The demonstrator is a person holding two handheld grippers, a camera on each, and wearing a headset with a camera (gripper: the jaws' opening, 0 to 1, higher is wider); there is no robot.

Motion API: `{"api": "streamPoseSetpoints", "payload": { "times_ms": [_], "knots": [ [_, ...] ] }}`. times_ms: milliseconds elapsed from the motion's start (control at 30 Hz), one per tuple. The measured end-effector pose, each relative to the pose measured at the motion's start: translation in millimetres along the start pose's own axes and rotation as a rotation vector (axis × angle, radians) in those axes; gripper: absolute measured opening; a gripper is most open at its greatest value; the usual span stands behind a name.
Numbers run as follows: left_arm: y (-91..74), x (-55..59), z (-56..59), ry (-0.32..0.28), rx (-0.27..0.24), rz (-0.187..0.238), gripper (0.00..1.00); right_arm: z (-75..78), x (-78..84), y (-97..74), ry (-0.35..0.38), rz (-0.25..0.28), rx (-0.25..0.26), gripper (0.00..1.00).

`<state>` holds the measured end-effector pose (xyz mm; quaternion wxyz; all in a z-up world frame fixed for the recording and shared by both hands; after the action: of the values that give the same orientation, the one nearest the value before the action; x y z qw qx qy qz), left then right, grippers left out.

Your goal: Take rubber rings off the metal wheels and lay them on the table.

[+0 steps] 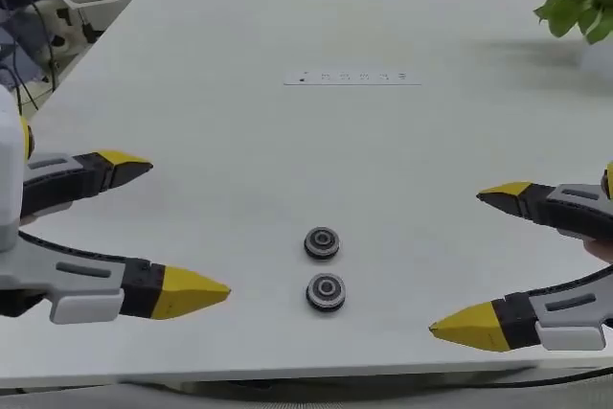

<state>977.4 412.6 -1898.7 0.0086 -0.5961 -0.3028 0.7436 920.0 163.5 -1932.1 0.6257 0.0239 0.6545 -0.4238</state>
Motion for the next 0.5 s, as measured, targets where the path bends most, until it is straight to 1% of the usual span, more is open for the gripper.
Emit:
{"api": "streamPoseSetpoints", "payload": {
  "times_ms": [167, 300, 500],
  "knots": [
    [1.7, -0.1, 0.0, -0.001, 0.002, 0.005, 0.96, 1.1, -0.8, -1.6, 0.001, 0.005, 0.005, 0.98],
    [2.6, 1.1, 0.1, 0.001, 0.006, -0.002, 0.96, 1.6, -0.8, -1.4, 0.005, 0.01, 0.007, 0.98],
    [4.4, -0.9, -0.3, 0.006, 0.01, -0.003, 0.96, 1.4, -1.7, 1.3, 0.005, 0.019, 0.005, 0.97]
  ]
}}
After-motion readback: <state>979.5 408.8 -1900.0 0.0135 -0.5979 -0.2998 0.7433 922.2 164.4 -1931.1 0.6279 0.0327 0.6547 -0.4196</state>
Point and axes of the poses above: the centre of the closed fingertips' face, and the gripper's own axes: y roughly forward along the fingers, z roughly to its right, x roughly out of its underside, the point moved 4 cm from there along -y, roughly backward along the fingers, and after that the axes turned 8 degrees about -y, right-handed, at the moved point
